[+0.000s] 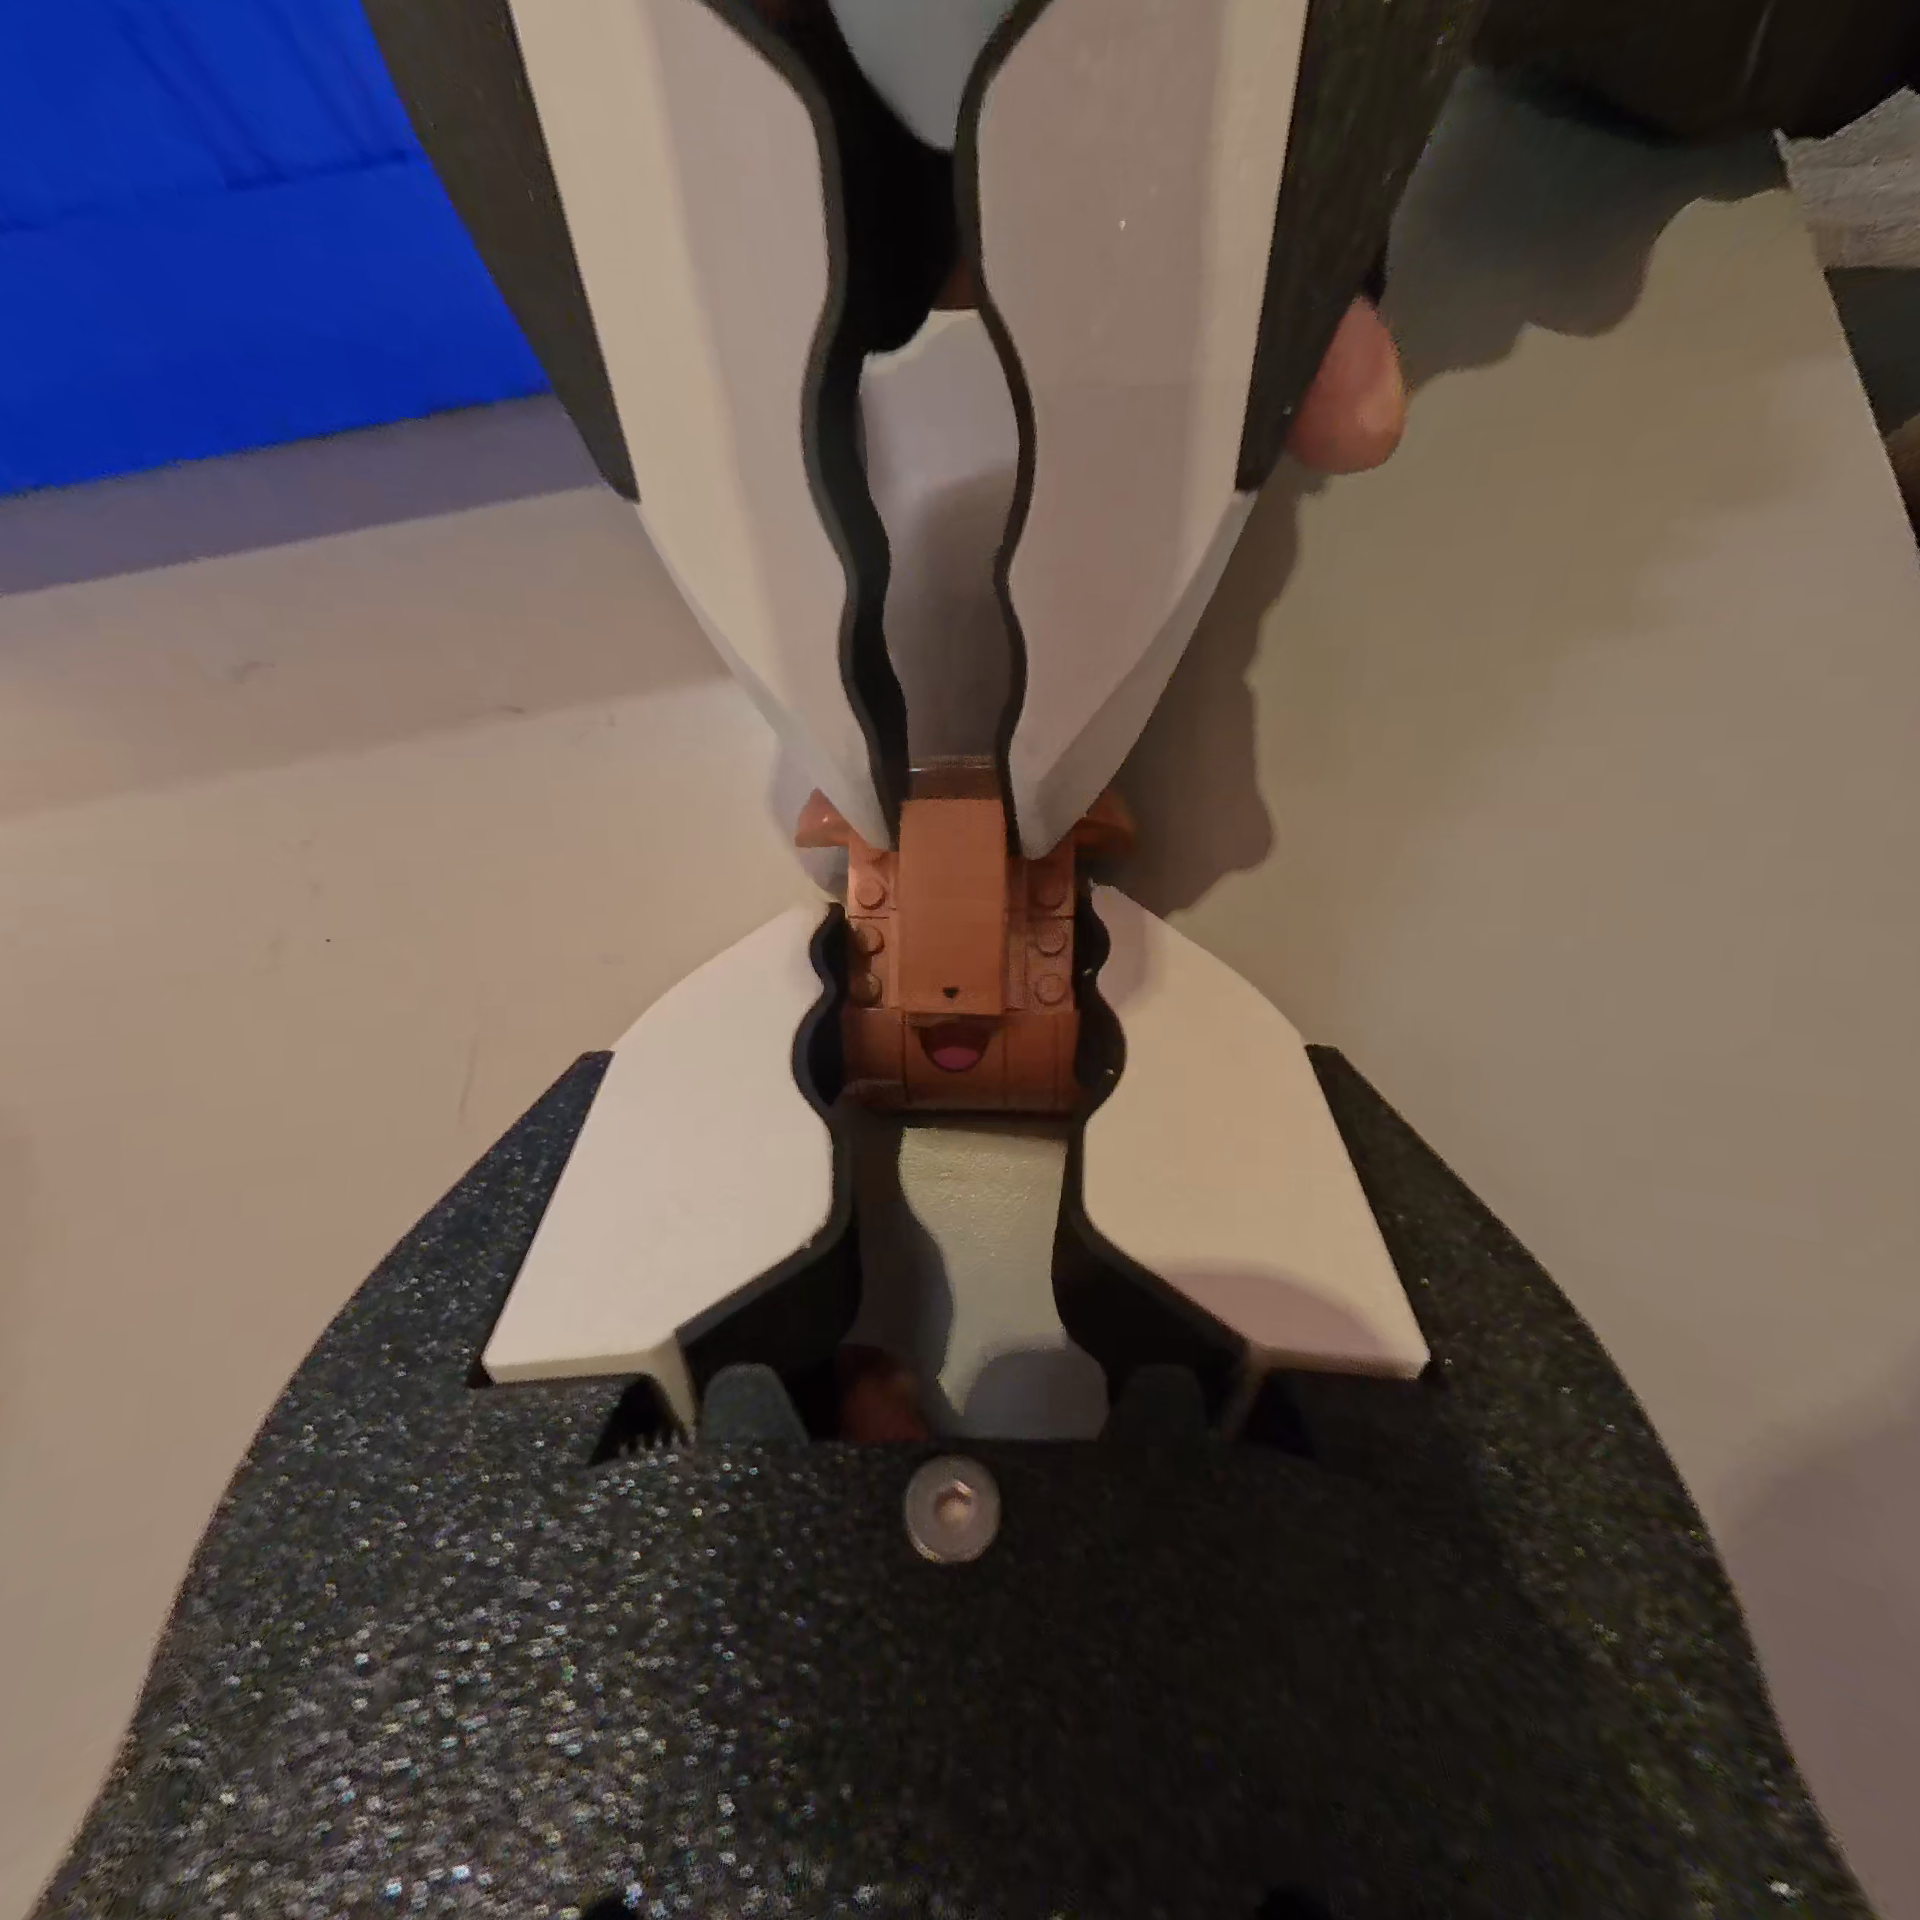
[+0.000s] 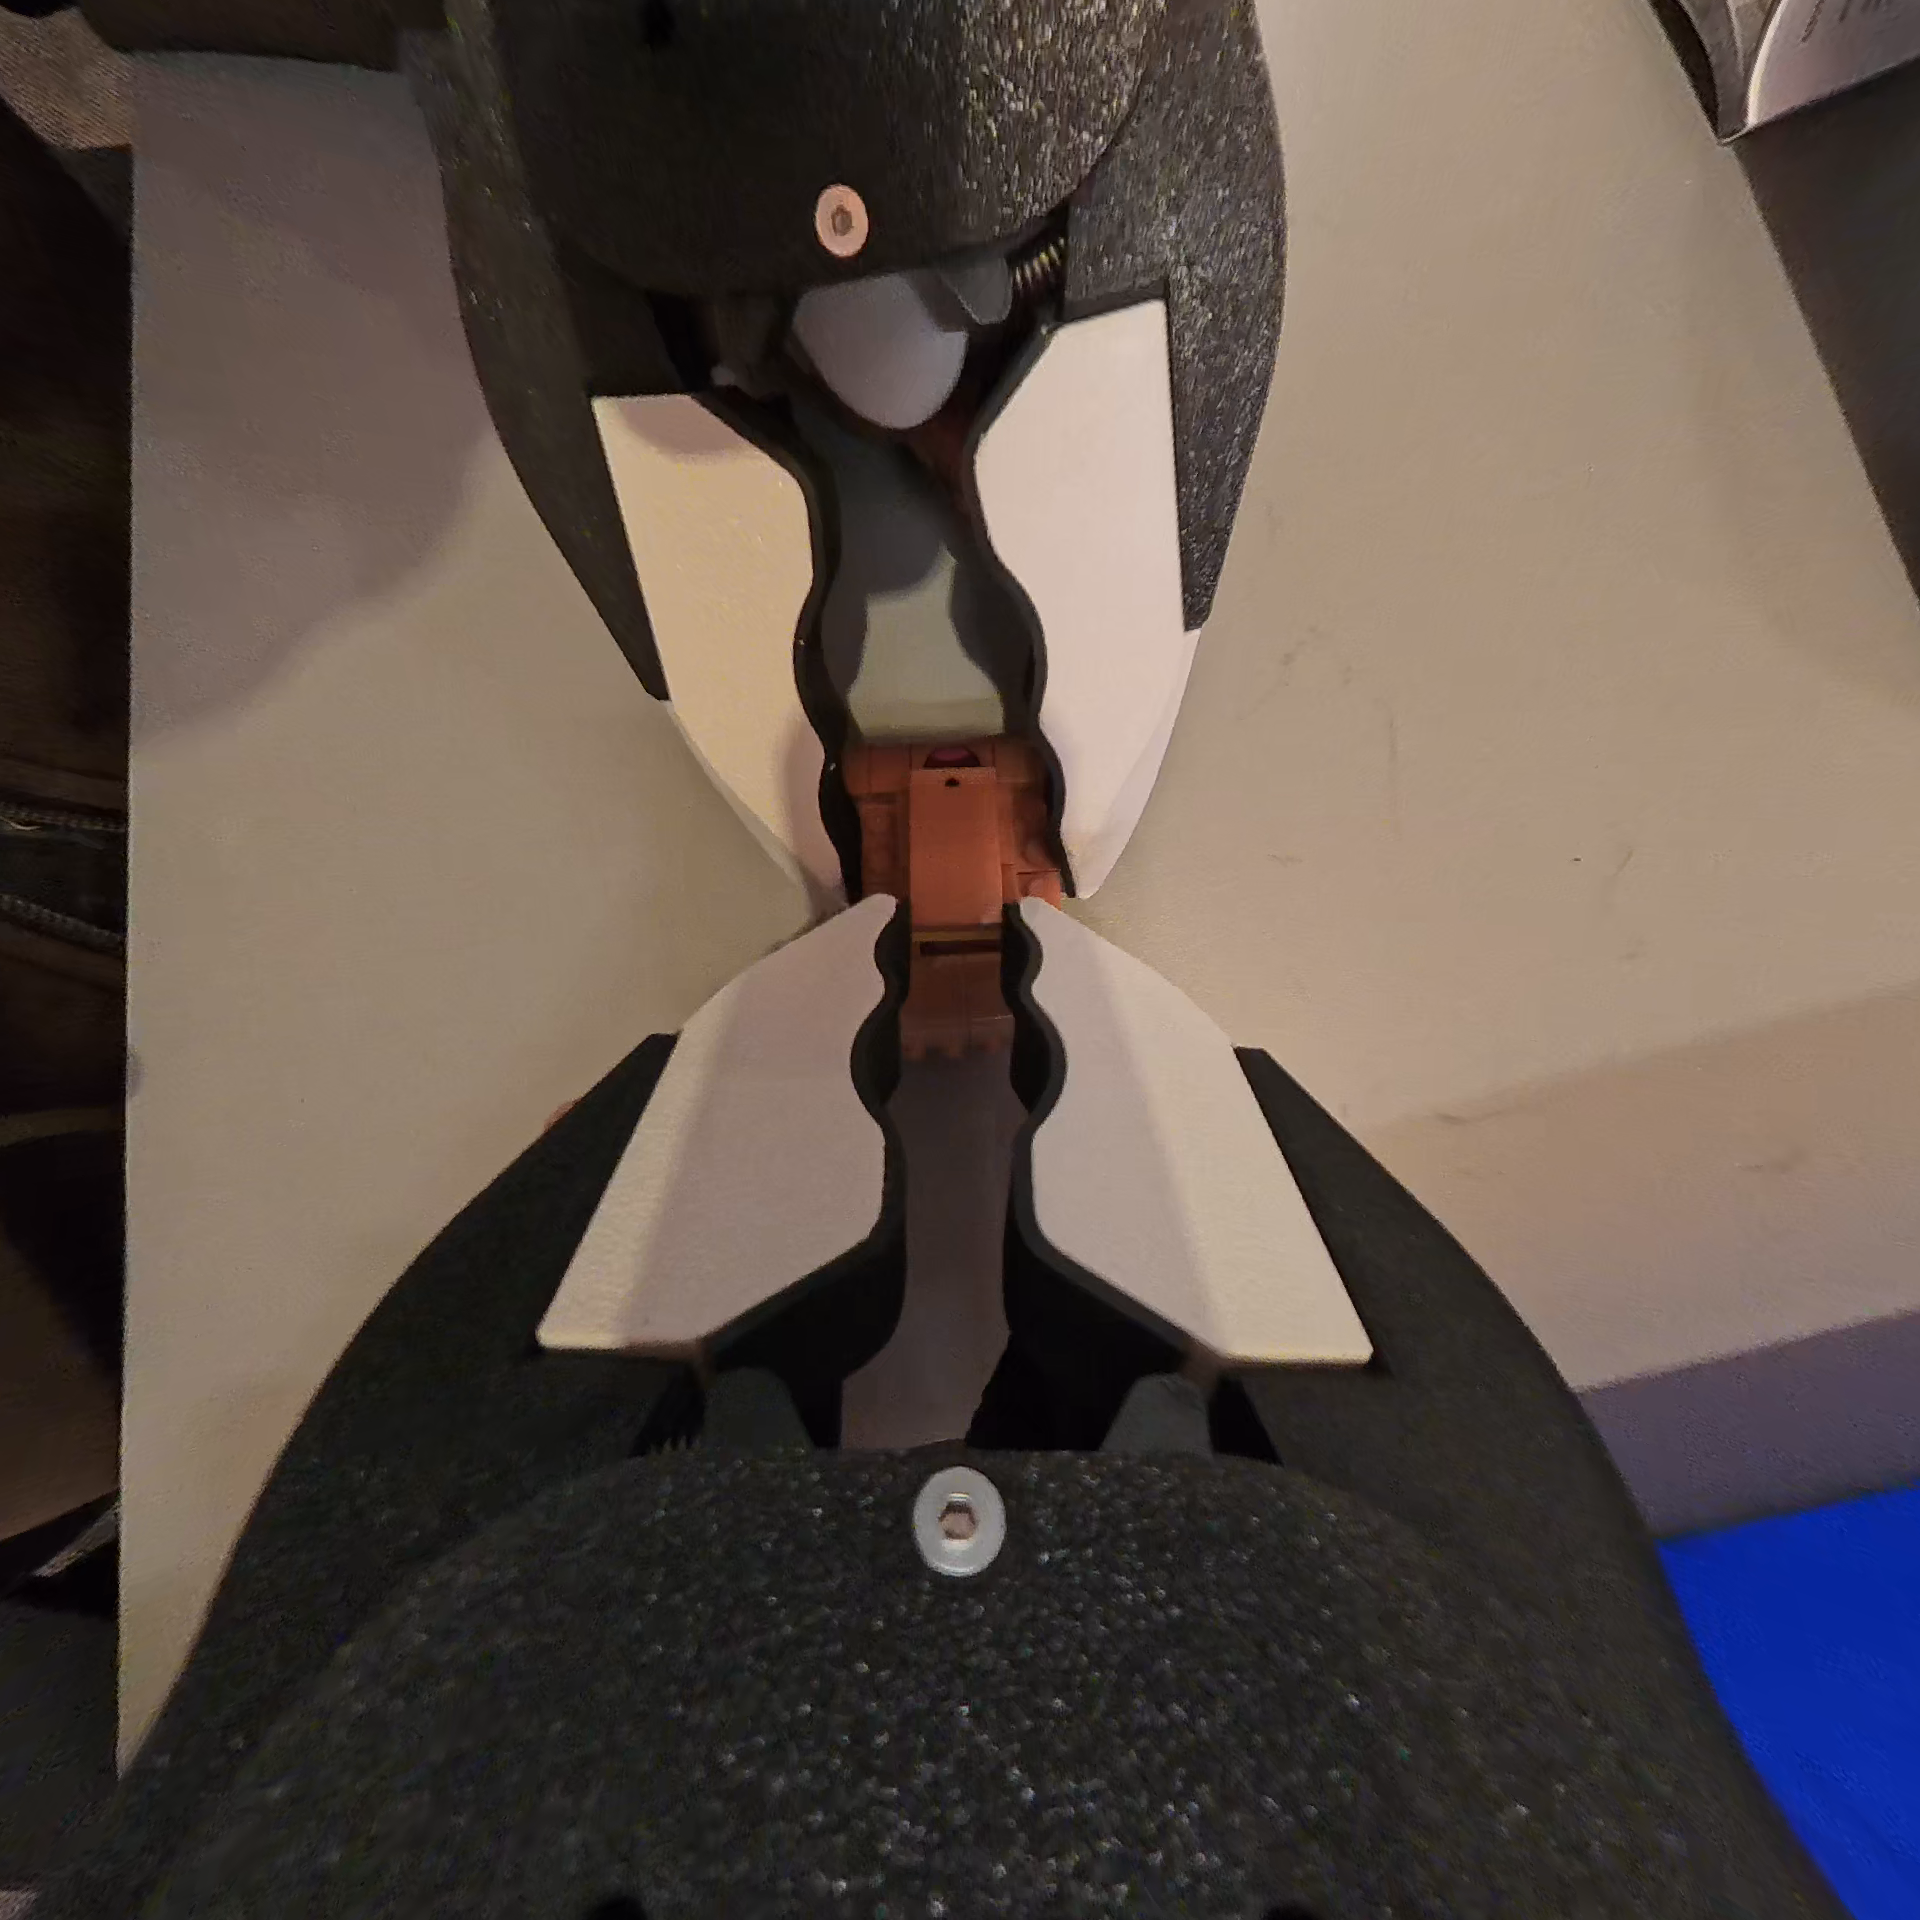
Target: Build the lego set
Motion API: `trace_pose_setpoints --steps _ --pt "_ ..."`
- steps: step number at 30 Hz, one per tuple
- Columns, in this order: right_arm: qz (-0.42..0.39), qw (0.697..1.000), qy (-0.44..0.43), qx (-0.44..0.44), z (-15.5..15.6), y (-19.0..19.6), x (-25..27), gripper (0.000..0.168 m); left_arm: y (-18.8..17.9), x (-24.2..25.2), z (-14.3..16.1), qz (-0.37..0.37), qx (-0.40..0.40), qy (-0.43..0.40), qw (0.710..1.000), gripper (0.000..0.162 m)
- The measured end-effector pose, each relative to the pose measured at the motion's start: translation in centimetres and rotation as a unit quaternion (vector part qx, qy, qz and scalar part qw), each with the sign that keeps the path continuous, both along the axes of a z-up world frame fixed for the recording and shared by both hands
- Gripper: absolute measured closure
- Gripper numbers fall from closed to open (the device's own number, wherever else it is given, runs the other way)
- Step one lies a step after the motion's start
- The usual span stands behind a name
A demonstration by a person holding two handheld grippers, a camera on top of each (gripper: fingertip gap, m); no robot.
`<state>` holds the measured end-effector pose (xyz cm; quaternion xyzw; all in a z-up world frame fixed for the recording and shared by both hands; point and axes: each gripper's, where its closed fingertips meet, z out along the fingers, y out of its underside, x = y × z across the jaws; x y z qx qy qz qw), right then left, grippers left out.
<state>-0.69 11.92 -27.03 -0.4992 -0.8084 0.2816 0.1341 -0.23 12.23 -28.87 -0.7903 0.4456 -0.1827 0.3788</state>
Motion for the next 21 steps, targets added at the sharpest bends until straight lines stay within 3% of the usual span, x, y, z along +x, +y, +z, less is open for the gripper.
trace_pose_setpoints --steps 21 --pt "0.005 1.000 0.024 -0.005 0.56 0.10 -0.01 0.151 -0.05 0.11 0.82 -0.004 0.010 -0.017 1.000 0.121"
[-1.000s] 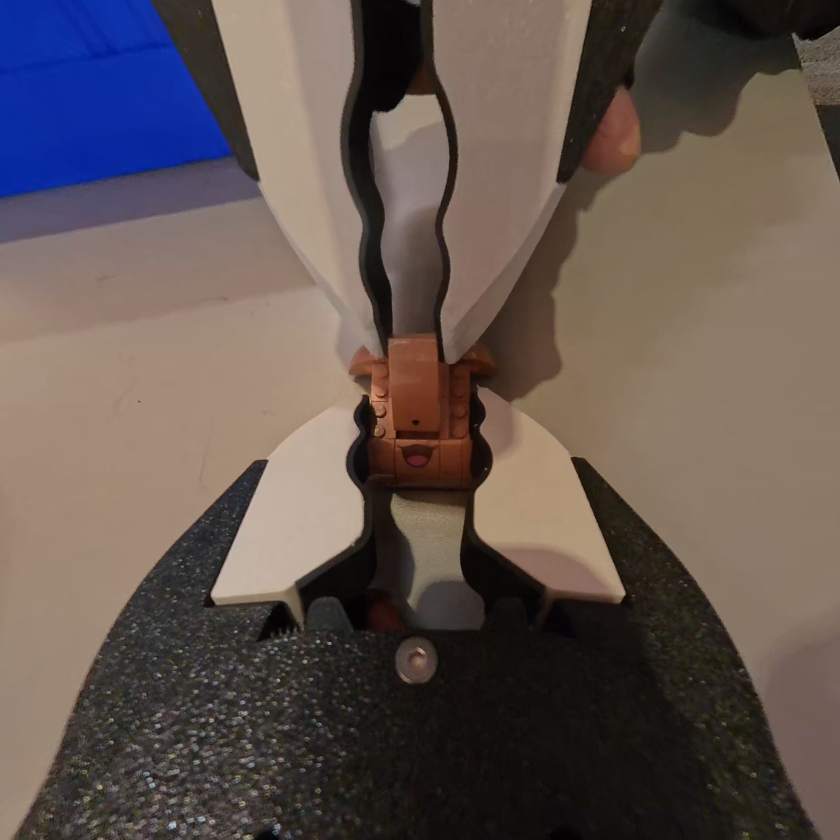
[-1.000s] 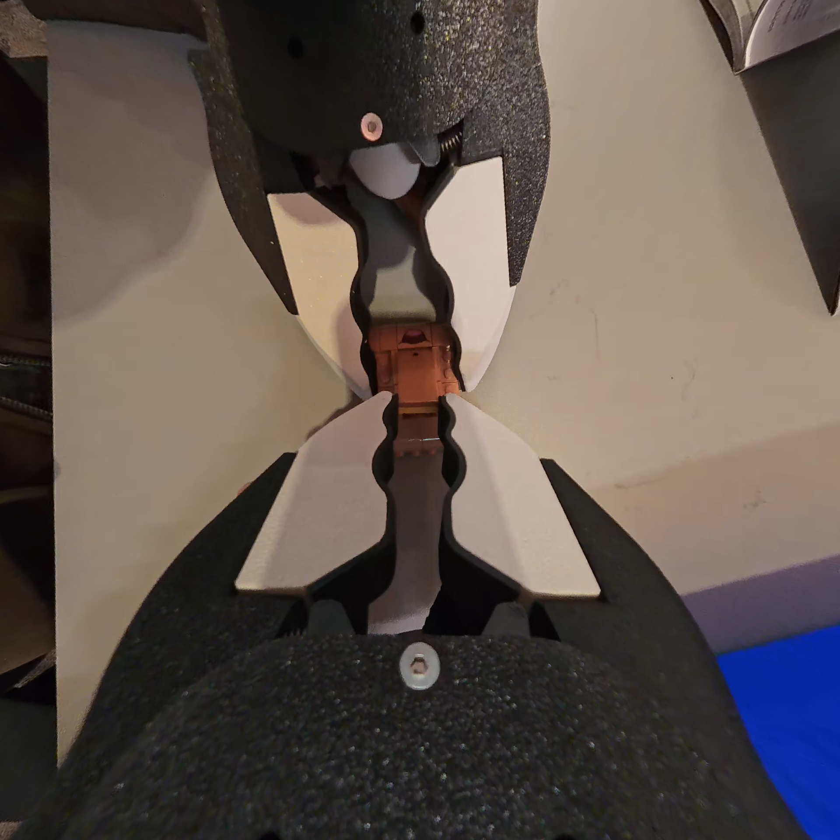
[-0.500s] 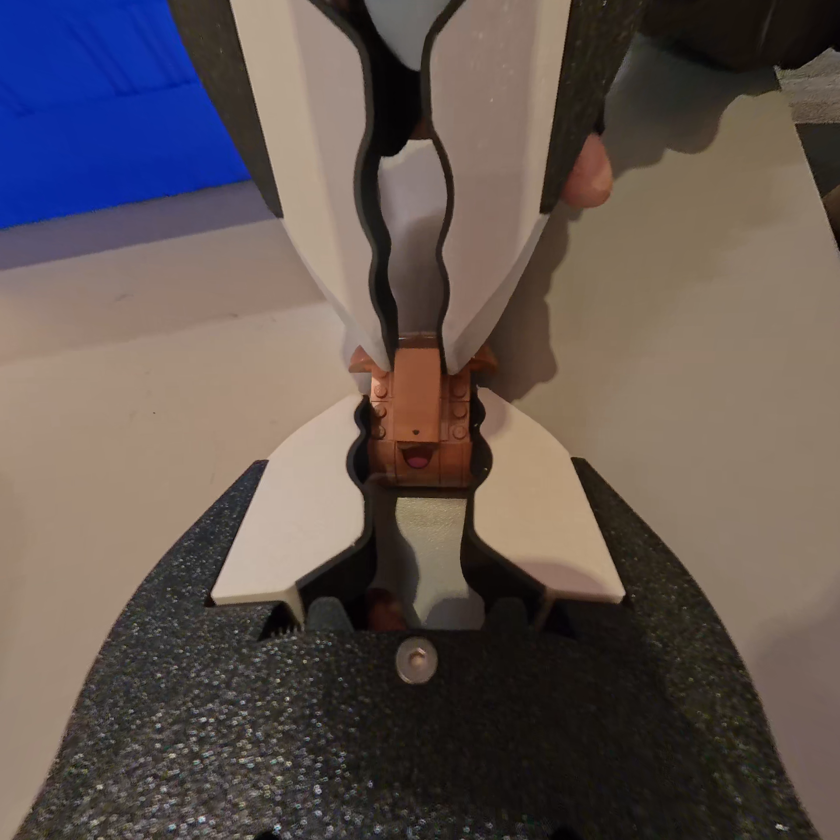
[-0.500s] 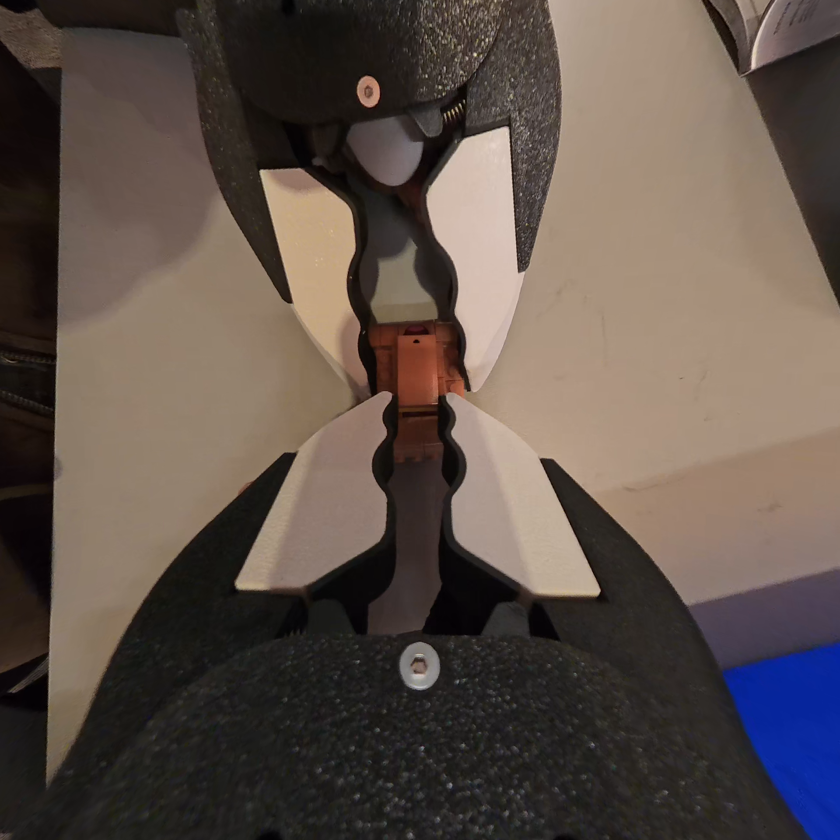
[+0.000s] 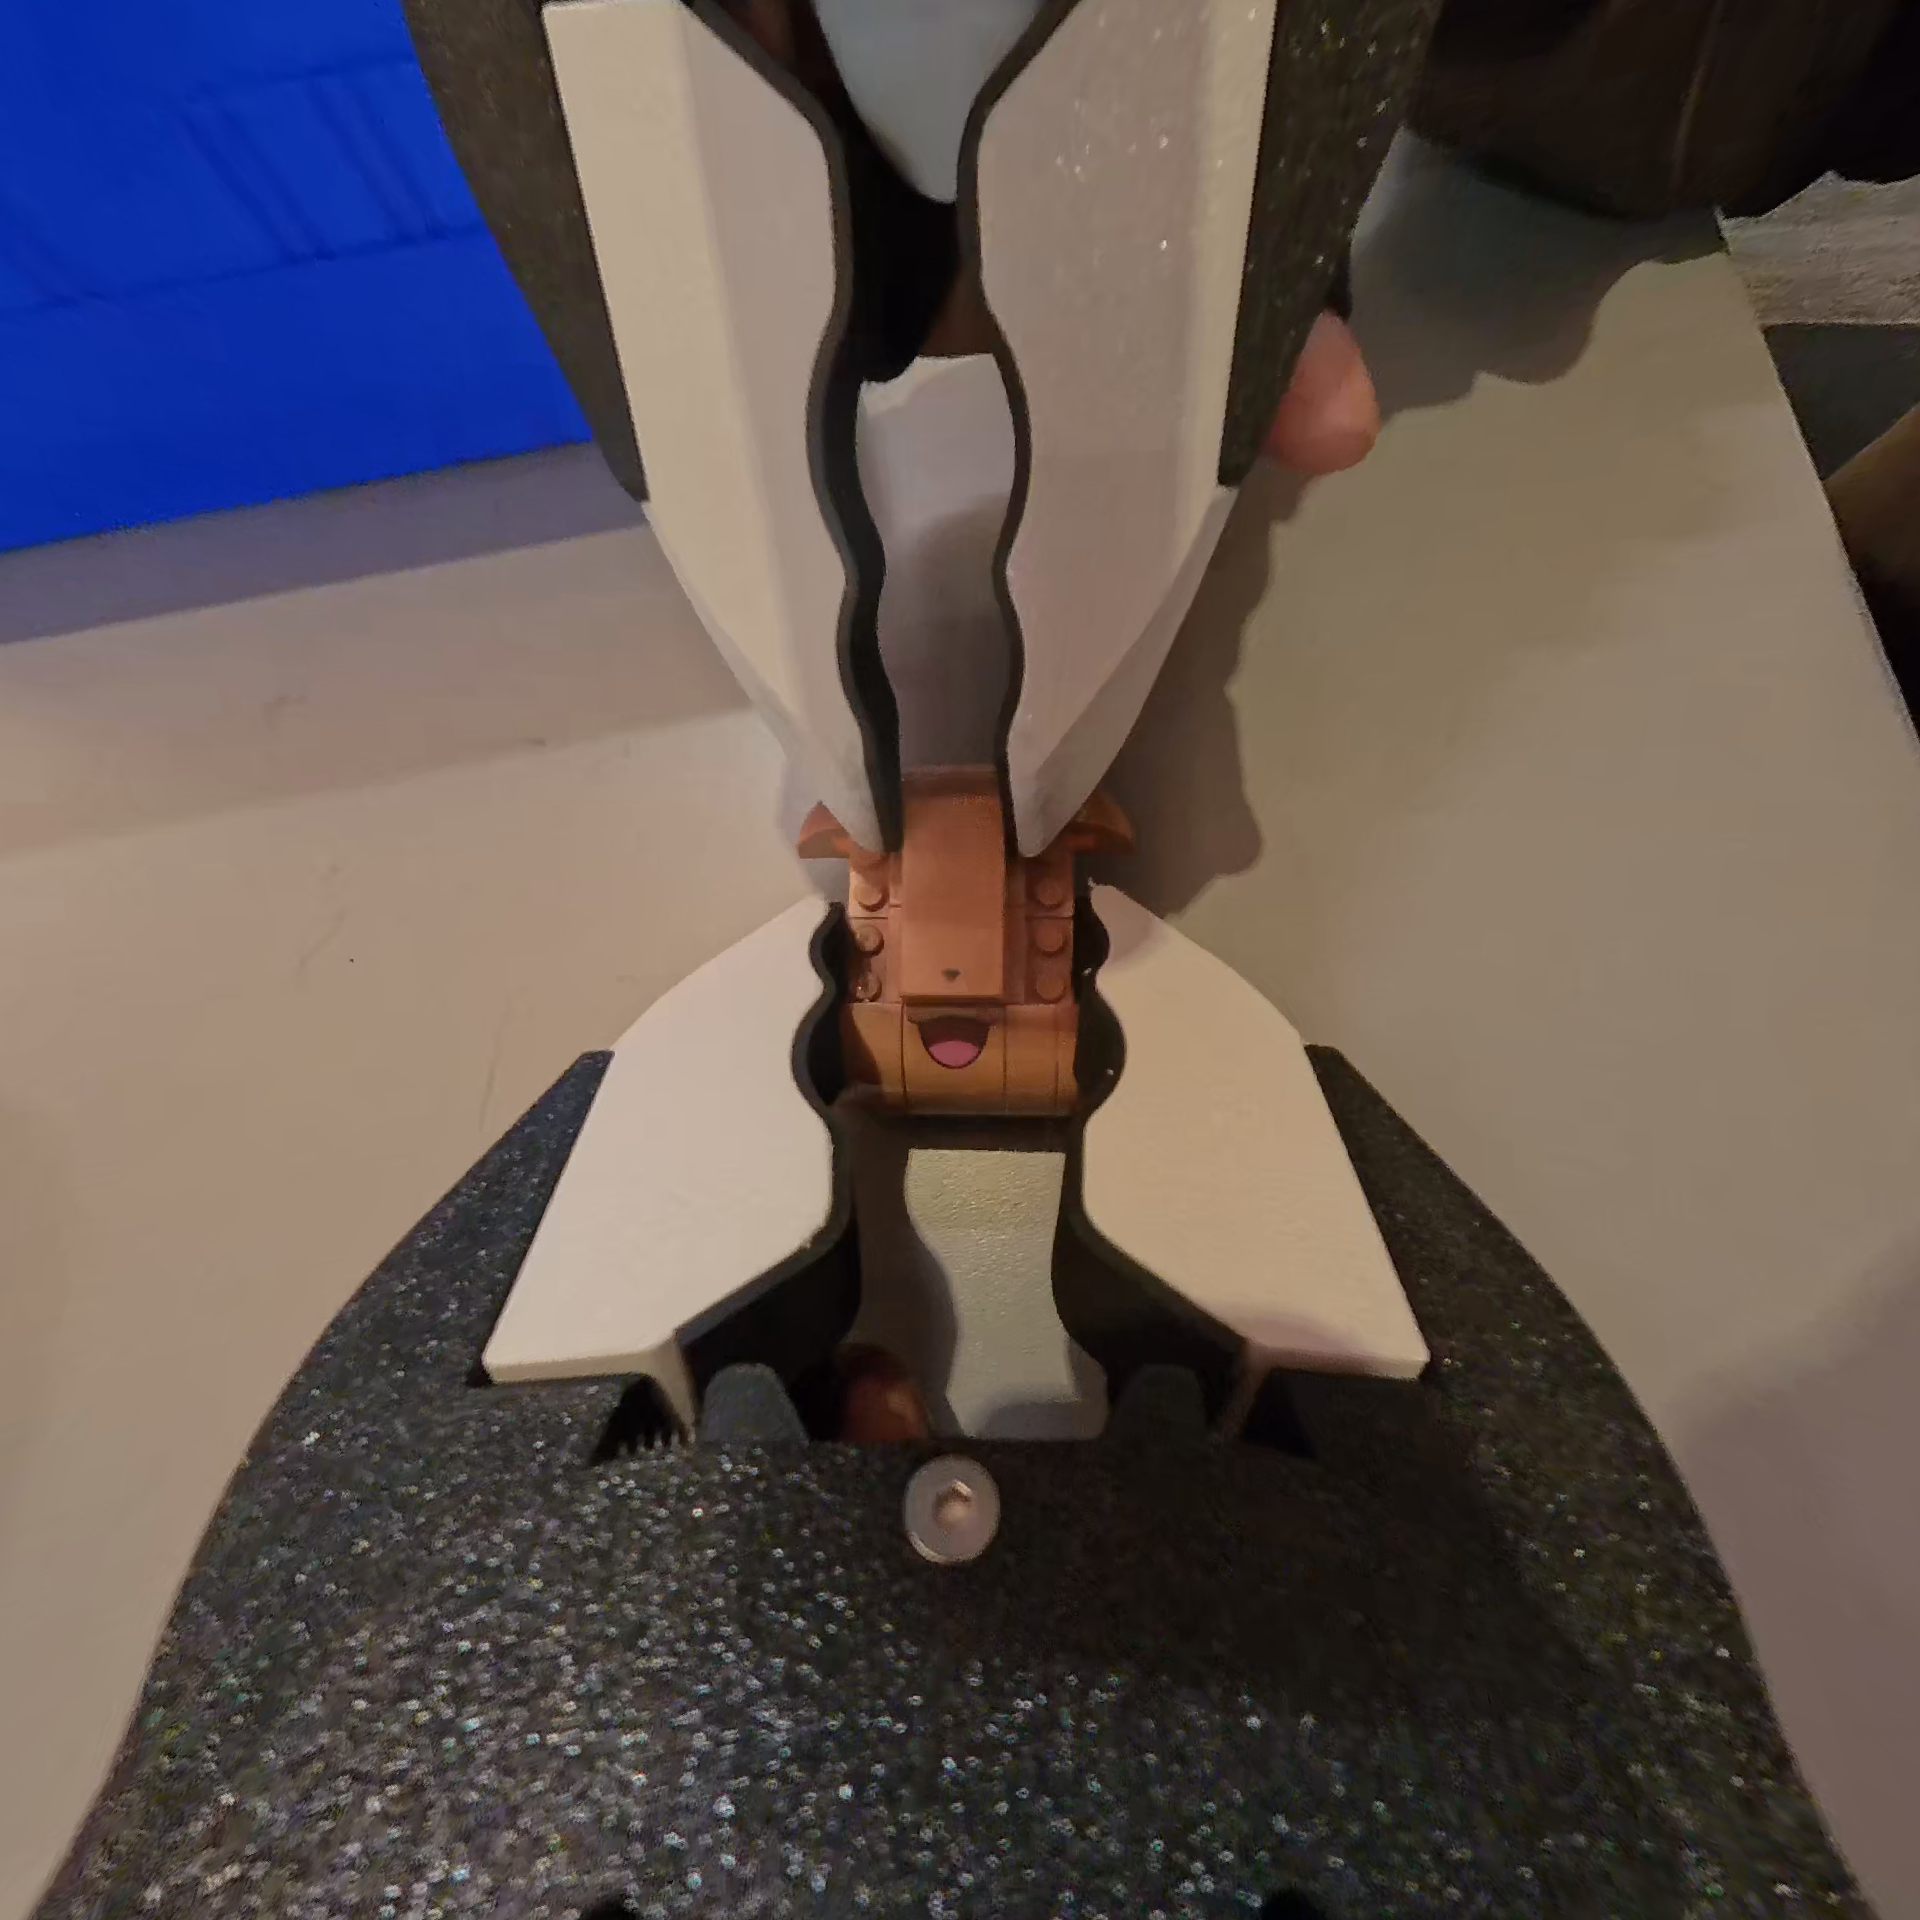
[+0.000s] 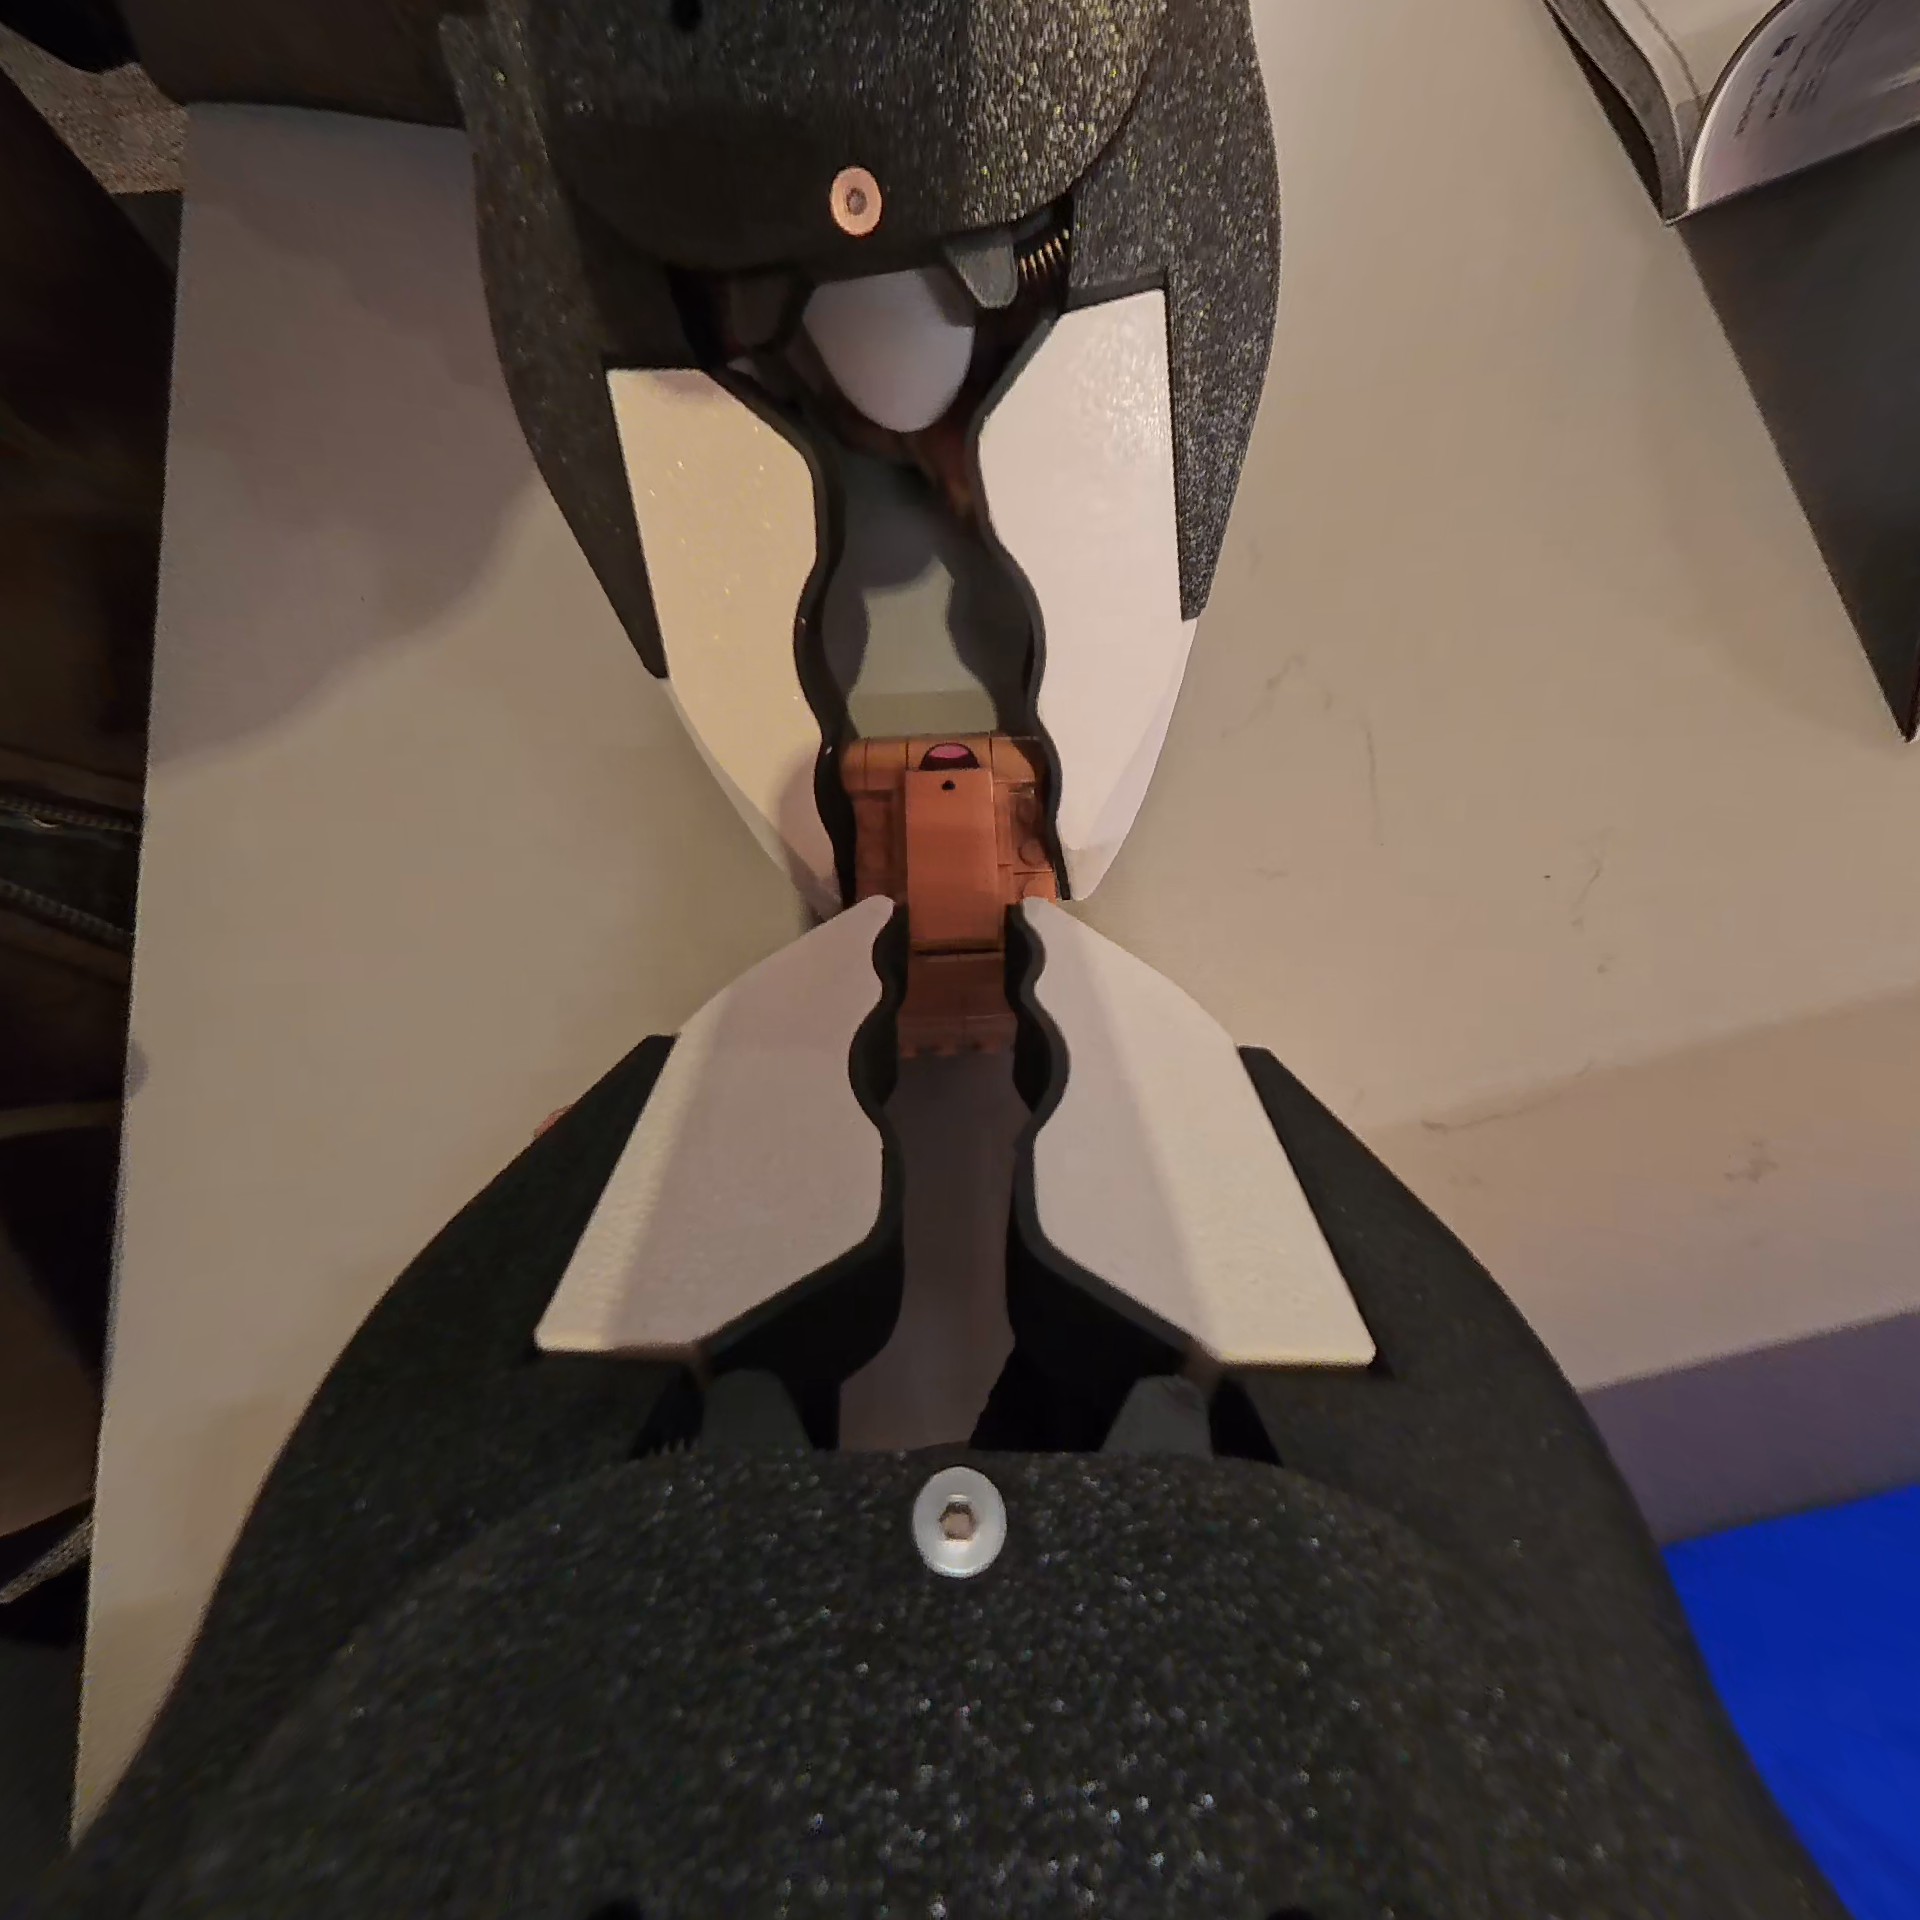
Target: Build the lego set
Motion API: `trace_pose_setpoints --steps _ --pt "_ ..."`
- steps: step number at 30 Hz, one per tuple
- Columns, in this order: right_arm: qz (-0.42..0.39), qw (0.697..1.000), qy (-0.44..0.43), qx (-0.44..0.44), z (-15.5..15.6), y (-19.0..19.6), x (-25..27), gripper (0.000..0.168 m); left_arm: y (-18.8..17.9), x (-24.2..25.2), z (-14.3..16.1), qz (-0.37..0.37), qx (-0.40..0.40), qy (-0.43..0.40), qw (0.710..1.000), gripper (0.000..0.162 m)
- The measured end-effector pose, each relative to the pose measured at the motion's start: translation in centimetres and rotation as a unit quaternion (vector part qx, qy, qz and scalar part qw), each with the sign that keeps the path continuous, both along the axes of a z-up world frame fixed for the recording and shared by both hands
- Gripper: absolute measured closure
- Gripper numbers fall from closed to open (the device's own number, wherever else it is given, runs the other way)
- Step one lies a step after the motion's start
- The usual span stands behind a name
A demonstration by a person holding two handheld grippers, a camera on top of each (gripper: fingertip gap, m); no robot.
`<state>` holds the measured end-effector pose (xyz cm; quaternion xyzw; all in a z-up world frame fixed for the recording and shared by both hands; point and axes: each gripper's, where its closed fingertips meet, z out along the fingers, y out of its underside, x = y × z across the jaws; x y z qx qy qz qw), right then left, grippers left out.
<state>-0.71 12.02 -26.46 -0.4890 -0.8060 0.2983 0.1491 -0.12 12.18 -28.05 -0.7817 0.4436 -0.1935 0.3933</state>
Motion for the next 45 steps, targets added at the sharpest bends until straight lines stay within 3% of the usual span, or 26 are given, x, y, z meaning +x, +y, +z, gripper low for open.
trace_pose_setpoints --steps 21,26,30,35,41,45 --pt "-0.042 0.996 0.068 -0.031 1.1 0.7 -0.1 0.145 0.3 -0.5 0.5 0.015 0.012 0.002 1.000 0.121" --pt "-0.100 0.987 0.120 -0.035 2.0 2.2 -0.6 0.125 0.7 -1.6 1.8 0.037 0.022 -0.019 0.999 0.121" --pt "-0.142 0.976 0.134 -0.098 1.7 2.2 -0.8 0.111 0.9 -2.6 2.9 0.051 0.035 -0.038 0.997 0.121" --pt "-0.135 0.969 0.167 -0.126 2.1 1.1 -1.6 0.093 0.6 -2.9 4.2 0.050 0.034 -0.082 0.995 0.121" --pt "-0.139 0.944 0.233 -0.186 3.2 -0.4 -2.7 0.093 0.6 -3.2 6.6 0.062 0.037 -0.139 0.988 0.120" --pt "-0.147 0.926 0.284 -0.202 4.7 0.0 -2.8 0.093 0.5 -3.7 6.5 0.069 0.040 -0.110 0.991 0.120"
